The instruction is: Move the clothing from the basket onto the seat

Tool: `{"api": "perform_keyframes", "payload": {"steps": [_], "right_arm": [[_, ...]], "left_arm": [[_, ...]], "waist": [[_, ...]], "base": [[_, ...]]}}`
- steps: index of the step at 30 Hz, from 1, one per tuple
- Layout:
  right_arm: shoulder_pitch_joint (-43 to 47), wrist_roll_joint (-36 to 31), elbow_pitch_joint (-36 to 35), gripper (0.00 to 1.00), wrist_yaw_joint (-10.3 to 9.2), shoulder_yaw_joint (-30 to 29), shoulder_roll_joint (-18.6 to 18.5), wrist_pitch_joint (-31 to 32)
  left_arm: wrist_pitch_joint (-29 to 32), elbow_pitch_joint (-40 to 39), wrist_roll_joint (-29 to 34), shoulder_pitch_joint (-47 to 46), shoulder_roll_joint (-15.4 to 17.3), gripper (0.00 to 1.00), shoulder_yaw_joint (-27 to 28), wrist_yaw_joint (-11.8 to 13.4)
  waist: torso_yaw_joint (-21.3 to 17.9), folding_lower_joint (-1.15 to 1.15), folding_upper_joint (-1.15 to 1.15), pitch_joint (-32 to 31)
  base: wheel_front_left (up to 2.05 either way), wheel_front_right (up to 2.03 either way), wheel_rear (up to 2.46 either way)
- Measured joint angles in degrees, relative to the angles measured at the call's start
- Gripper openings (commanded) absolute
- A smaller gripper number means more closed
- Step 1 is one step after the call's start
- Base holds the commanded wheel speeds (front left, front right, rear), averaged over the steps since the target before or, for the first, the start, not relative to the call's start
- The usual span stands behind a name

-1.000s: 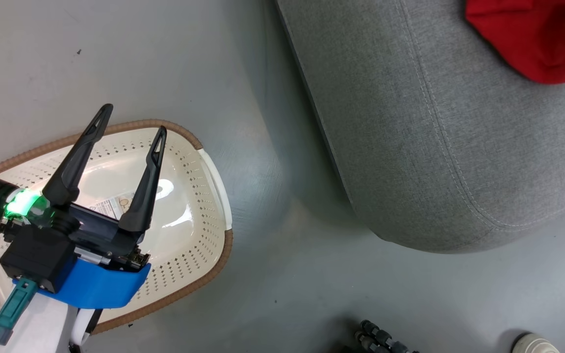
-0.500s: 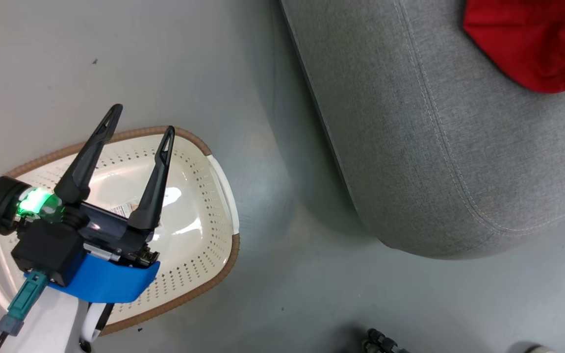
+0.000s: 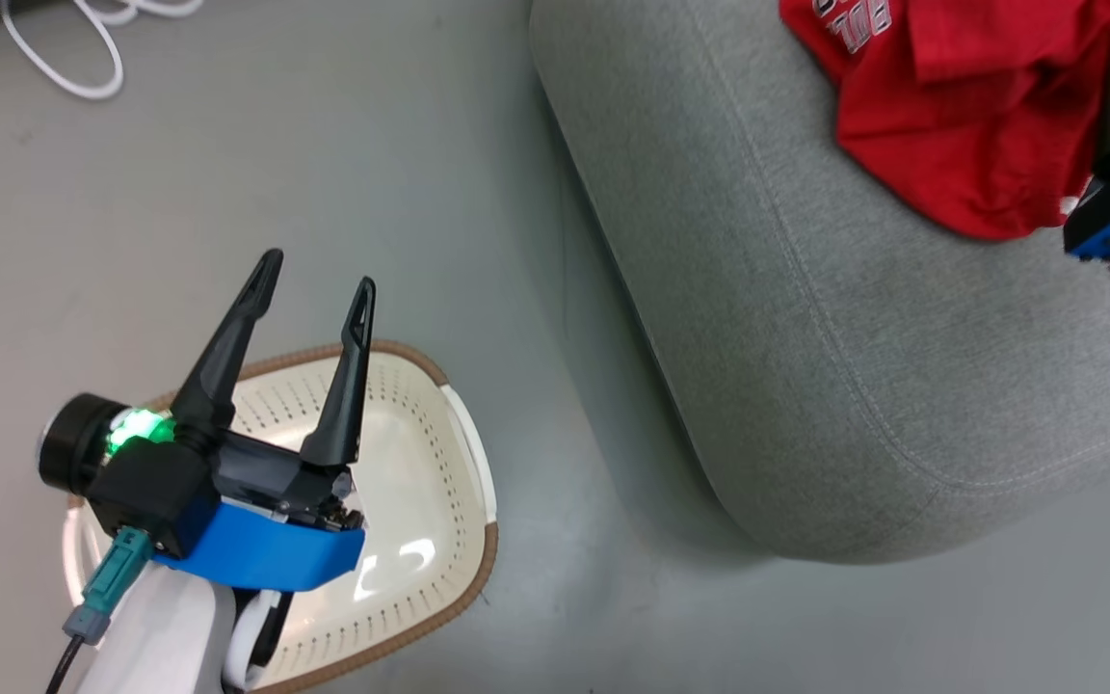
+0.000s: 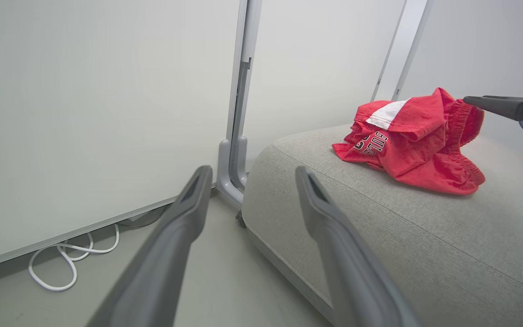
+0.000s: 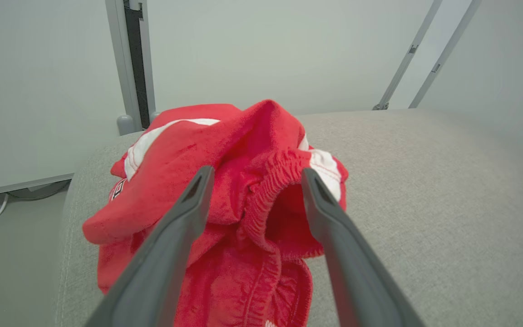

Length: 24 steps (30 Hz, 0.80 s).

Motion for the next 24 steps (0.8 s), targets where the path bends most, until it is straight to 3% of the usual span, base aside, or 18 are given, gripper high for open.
{"api": "perform_keyframes", "payload": {"steps": [13, 24], "right_arm": [[18.08, 1.22, -15.64, 1.0, 0.0, 2.98, 4.86, -0.05], [35.77, -2.37, -32.7, 1.0, 0.0, 3.78, 9.87, 0.89]], "left_arm": [[0.0, 5.02, -1.27, 6.92, -7.1, 1.0, 3.75, -0.02], [-0.01, 8.55, -1.65, 11.97, -11.69, 1.0, 8.84, -0.12]], "waist": [[2.2, -0.02, 0.0, -13.71], [7.53, -0.01, 0.0, -21.61]], "base": [[0.0, 0.0, 0.0], [0.0, 0.0, 0.0]]}}
